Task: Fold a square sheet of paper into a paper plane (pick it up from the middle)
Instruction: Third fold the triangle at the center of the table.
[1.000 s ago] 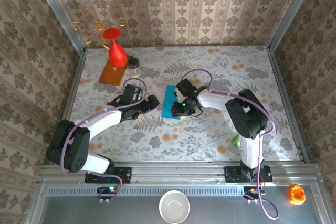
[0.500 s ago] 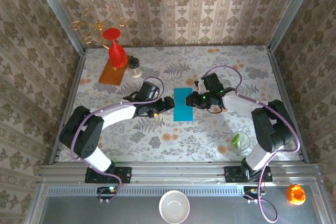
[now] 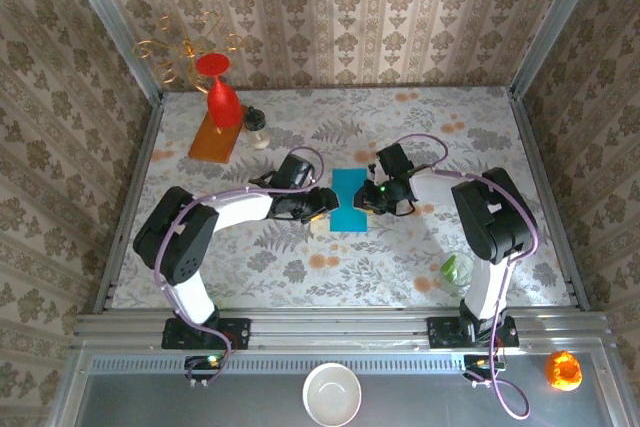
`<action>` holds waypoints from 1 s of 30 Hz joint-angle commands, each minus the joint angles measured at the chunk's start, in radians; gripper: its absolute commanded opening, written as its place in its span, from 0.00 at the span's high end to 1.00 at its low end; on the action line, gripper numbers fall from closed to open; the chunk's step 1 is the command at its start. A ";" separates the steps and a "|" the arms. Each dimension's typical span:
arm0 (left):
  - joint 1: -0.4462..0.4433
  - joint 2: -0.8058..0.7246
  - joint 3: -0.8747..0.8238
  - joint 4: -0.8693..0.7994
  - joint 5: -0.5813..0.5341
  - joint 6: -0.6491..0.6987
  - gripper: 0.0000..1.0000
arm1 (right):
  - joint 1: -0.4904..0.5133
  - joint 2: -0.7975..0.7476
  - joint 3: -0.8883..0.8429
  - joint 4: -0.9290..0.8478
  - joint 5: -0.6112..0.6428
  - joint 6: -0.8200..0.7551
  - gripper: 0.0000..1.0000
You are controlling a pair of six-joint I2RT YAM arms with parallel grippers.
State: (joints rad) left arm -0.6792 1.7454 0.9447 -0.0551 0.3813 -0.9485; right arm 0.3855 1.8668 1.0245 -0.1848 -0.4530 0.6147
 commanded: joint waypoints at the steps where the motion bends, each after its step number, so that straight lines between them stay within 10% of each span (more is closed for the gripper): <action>1: -0.003 0.030 0.028 -0.010 0.024 0.004 0.49 | -0.008 0.046 0.007 -0.071 0.036 0.001 0.76; 30: -0.034 0.133 0.144 -0.138 0.047 0.075 0.61 | -0.037 0.074 -0.023 -0.061 0.000 -0.003 0.77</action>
State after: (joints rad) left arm -0.6975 1.8610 1.0546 -0.1520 0.4198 -0.9115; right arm 0.3557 1.8862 1.0286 -0.1875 -0.5056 0.6136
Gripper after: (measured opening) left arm 0.395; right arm 0.234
